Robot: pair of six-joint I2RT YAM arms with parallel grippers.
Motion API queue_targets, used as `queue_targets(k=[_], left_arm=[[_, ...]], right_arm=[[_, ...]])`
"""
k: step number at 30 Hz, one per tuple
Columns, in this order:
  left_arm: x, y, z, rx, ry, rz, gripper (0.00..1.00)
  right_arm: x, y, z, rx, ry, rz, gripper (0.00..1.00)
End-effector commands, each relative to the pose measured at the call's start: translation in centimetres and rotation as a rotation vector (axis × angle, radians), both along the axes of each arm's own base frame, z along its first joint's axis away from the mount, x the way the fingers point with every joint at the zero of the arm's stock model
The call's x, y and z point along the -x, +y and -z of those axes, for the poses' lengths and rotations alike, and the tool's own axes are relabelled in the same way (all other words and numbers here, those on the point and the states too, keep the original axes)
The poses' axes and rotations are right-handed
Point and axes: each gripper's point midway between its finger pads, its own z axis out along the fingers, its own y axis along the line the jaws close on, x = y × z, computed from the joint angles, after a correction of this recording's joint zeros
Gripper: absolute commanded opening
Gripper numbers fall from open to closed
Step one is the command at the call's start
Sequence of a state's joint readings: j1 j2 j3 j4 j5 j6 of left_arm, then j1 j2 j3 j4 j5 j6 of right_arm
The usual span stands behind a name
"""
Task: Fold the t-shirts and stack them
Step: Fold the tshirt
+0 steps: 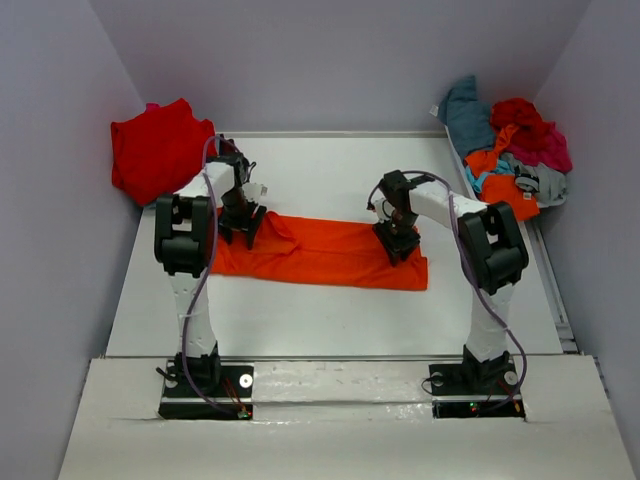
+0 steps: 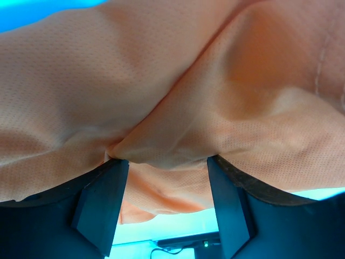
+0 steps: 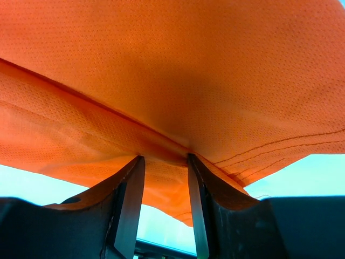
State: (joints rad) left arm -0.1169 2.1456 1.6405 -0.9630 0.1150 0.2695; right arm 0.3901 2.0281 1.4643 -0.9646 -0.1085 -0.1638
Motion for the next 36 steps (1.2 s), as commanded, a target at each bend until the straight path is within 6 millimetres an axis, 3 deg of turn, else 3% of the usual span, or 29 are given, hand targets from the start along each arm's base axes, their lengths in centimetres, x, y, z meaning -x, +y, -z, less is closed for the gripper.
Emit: queue_targets(k=[1,6,11,13,15,22,27,36], left_arm=[[-3.0,0.6,1.5,-0.042,-0.054,-0.017,0.73],[-6.0,-0.6,1.7,-0.061,-0.107,0.016,0.73],[-8.7,-3.3,1.3,-0.069,-0.153,0.092,0.73],[-8.9,-4.3,2.0,-0.073,-0.139,0.120,0.73],[-9.8,-6.0,1.5,-0.069,-0.171,0.167,0.73],[-10.8,-10.8,1.6,-0.096,-0.228,0.307,0.73],[-10.8,-14.0,1.6,-0.082,-0.267,0.357,0.73],[-11.8,-17.7,1.1,-0.056,-0.363,0.379,0.74]], right_arm=[[1.4,-1.0,2.2,0.027,0.028,-0.035,0.43],[2.9,-1.3,0.4,0.000,0.015,-0.062,0.43],[4.5,-1.7,-0.4,-0.014,0.039,-0.081,0.43],[5.1,-1.4,-0.6,-0.041,0.054,-0.089,0.43],[5.6,-1.3,-0.9,-0.056,0.066,-0.103,0.43],[7.8,0.4,-1.4,-0.092,0.092,-0.212,0.43],[9.4,3.1,-1.8,-0.134,0.107,-0.293,0.43],[12.2,6.2,-2.5,-0.174,0.140,-0.432,0.44]])
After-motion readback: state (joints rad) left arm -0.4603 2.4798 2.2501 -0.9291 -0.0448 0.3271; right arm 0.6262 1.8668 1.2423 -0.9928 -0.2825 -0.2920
